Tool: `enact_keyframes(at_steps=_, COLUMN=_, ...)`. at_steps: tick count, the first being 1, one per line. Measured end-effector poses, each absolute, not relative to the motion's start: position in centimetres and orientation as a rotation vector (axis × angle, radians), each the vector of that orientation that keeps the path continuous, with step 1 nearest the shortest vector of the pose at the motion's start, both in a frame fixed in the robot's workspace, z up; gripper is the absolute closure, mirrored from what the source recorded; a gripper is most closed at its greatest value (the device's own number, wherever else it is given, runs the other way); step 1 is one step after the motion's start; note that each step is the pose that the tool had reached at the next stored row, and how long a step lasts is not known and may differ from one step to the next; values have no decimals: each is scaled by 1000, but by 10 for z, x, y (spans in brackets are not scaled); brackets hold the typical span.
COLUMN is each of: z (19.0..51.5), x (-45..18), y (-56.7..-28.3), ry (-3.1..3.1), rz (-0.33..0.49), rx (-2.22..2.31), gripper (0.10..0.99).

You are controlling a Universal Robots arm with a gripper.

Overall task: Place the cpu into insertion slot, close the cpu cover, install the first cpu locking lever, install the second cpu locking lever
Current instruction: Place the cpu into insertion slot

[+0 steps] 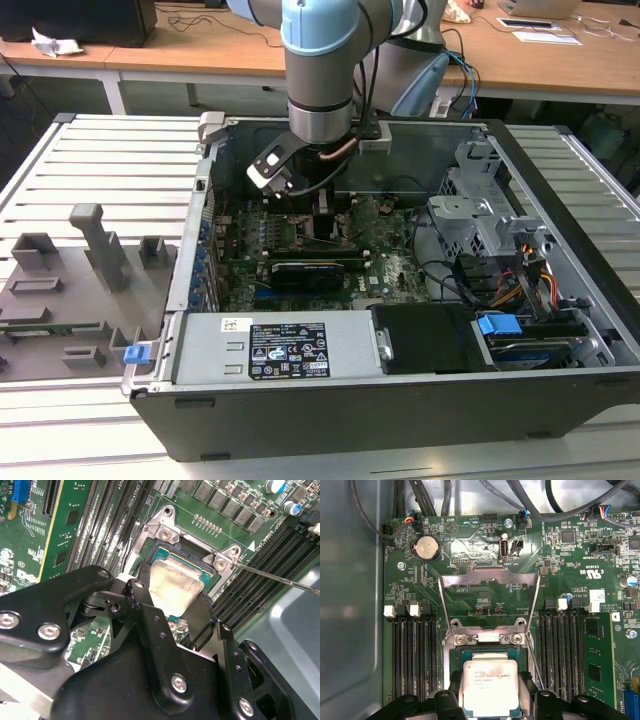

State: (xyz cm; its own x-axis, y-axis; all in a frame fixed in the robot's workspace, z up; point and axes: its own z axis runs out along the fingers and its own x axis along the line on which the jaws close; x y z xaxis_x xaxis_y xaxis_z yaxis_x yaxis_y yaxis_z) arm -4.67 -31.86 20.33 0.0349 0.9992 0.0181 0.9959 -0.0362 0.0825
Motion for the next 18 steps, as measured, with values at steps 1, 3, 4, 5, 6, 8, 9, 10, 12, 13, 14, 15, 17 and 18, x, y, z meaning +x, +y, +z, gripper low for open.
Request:
enact_keyframes(at_steps=1, z=203, x=-47, y=-319, ry=2148, rz=109, rx=2226, gripper=557)
enact_keyframes(at_steps=3, z=202, x=-47, y=-319, ry=2148, rz=109, rx=2226, gripper=557)
enact_keyframes(at_steps=4, z=202, x=-47, y=-319, ry=2148, rz=108, rx=2226, gripper=557)
enact_keyframes(at_steps=5, z=202, x=-47, y=-319, ry=2148, rz=108, rx=2226, gripper=557)
enact_keyframes(at_steps=6, z=202, x=-47, y=-319, ry=2148, rz=109, rx=2226, gripper=557)
enact_keyframes(at_steps=8, z=202, x=-47, y=-319, ry=2148, rz=109, rx=2226, gripper=557)
enact_keyframes(at_steps=9, z=202, x=-47, y=-319, ry=2148, rz=109, rx=2226, gripper=557)
enact_keyframes(at_steps=10, z=202, x=-47, y=-319, ry=2148, rz=109, rx=2226, gripper=557)
enact_keyframes(at_steps=12, z=202, x=-47, y=-319, ry=2148, rz=109, rx=2226, gripper=545)
enact_keyframes(at_steps=13, z=202, x=-47, y=-319, ry=2148, rz=109, rx=2226, gripper=482)
enact_keyframes(at_steps=14, z=202, x=-47, y=-319, ry=2148, rz=109, rx=2226, gripper=482)
enact_keyframes(at_steps=15, z=202, x=-47, y=-319, ry=2148, rz=109, rx=2226, gripper=482)
enact_keyframes(at_steps=17, z=202, x=-47, y=-319, ry=2148, rz=109, rx=2226, gripper=482)
enact_keyframes(at_steps=18, z=202, x=-47, y=-319, ry=2148, rz=109, rx=2226, gripper=482)
